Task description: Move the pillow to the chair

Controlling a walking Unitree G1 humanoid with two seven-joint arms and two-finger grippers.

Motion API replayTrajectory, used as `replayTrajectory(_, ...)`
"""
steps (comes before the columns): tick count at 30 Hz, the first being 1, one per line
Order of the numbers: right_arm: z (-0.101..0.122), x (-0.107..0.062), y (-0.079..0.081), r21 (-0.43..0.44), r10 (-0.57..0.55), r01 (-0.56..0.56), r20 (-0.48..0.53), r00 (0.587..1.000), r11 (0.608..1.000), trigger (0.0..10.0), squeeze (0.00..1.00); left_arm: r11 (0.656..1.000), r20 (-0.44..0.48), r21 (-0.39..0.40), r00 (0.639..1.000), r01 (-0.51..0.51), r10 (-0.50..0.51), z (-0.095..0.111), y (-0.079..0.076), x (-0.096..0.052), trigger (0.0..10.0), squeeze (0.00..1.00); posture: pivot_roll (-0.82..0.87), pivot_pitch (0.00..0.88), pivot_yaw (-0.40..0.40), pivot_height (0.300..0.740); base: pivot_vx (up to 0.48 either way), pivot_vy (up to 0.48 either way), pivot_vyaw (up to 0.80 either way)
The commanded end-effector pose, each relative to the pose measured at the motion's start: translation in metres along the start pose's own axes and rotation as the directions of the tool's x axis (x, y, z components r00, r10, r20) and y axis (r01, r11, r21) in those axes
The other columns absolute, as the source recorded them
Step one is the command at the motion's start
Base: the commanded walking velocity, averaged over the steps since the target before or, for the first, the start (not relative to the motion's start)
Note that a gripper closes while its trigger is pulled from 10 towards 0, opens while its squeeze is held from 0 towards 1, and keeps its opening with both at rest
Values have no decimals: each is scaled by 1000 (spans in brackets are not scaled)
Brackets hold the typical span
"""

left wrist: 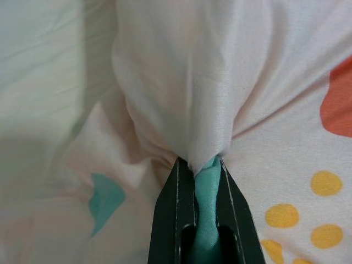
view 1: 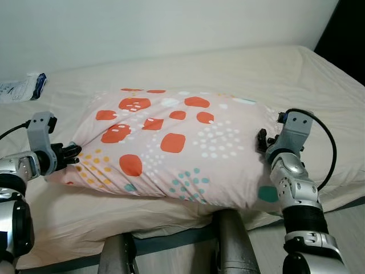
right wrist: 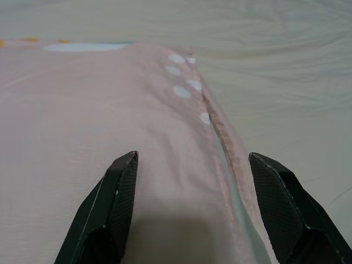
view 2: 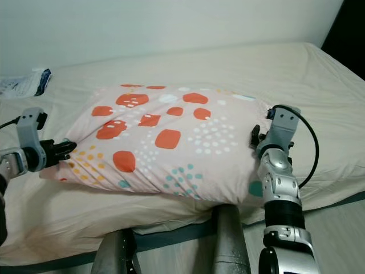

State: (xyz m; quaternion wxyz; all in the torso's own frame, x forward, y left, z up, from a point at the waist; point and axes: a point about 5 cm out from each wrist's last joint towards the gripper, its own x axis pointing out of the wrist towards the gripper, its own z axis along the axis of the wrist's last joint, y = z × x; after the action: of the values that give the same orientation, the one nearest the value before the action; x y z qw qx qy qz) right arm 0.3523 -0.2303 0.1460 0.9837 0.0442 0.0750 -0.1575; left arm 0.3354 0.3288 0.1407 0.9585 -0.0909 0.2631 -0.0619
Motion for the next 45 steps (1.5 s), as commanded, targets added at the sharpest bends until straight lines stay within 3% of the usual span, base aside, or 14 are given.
replayTrajectory(1, -13, -1, -5, 23, -11, 12, -55, 998, 1000, 10000, 0, 994, -5, -8, 994, -105, 105, 0, 27, -21, 0, 0, 7, 139, 33, 534, 0, 0, 0)
replayTrajectory(2, -15, -2, -4, 52, 5, -2, -67, 998, 999, 10000, 0, 997, -17, -5, 996, -83, 83, -1, 26, -21, 0, 0, 10, 139, 33, 534, 0, 0, 0)
replayTrajectory(3, -17, -2, -2, 79, 26, -20, -87, 996, 997, 10000, 271, 998, -31, 2, 998, -59, 59, -4, 24, -20, 0, 0, 10, 139, 33, 534, 0, 0, 0)
replayTrajectory(4, -21, -3, 0, 110, 58, -45, -115, 992, 993, 10000, 1000, 999, -48, 11, 998, -32, 33, -7, 22, -19, 0, 0, 9, 141, 33, 534, 0, 0, 0)
replayTrajectory(6, -25, -4, 4, 135, 100, -81, -144, 985, 988, 10000, 1000, 1000, -63, 17, 998, -8, 9, -10, 20, -17, 0, 0, 8, 142, 33, 534, 0, 0, 0)
replayTrajectory(8, -39, -9, 15, 275, 228, -156, -255, 940, 949, 10000, 1000, 998, -95, 25, 994, 54, -51, -17, 13, -13, 0, 0, 8, 143, 32, 534, 0, 0, 0)
replayTrajectory(15, -60, -21, 20, 521, 375, -122, -413, 830, 845, 10000, 1000, 991, -116, 15, 985, 132, -129, -25, 0, -4, 0, 0, 1, 150, 36, 534, 0, 0, 0)
replayTrajectory(23, -83, -28, 9, 342, 278, -90, -554, 785, 935, 10000, 1000, 978, -139, -2, 969, 208, -206, -31, -13, 3, 0, 0, -3, 152, 39, 534, 0, 0, 0)
replayTrajectory(24, -87, -29, 11, 337, 279, -88, -573, 771, 937, 10000, 67, 977, -142, -5, 967, 213, -212, -33, -15, 5, 0, 0, -1, 151, 37, 534, 0, 0, 0)
replayTrajectory(31, -89, -33, 32, 389, 375, -160, -578, 725, 907, 10000, 0, 968, -147, -25, 956, 251, -252, -38, -26, 12, 0, 0, 7, 147, 35, 534, 0, 0, 0)
replayTrajectory(32, -81, -34, 43, 424, 435, -212, -543, 718, 880, 2510, 0, 955, -142, -30, 944, 296, -297, -38, -36, 16, 0, 0, 8, 147, 35, 534, 0, 0, 0)
replayTrajectory(35, -79, -34, 46, 429, 443, -221, -532, 721, 876, 2510, 0, 950, -141, -29, 940, 310, -311, -38, -39, 18, 0, 0, 8, 147, 35, 534, 0, 0, 0)
replayTrajectory(36, -76, -33, 47, 414, 445, -242, -514, 734, 877, 0, 0, 942, -139, -30, 932, 334, -335, -38, -44, 19, 0, 0, 8, 144, 35, 534, 0, 0, 0)
replayTrajectory(45, -66, -28, 48, 250, 403, -322, -433, 806, 913, 0, 0, 935, -109, -26, 929, 353, -353, -47, -58, 26, 0, 0, 8, 138, 36, 534, 0, 0, 0)
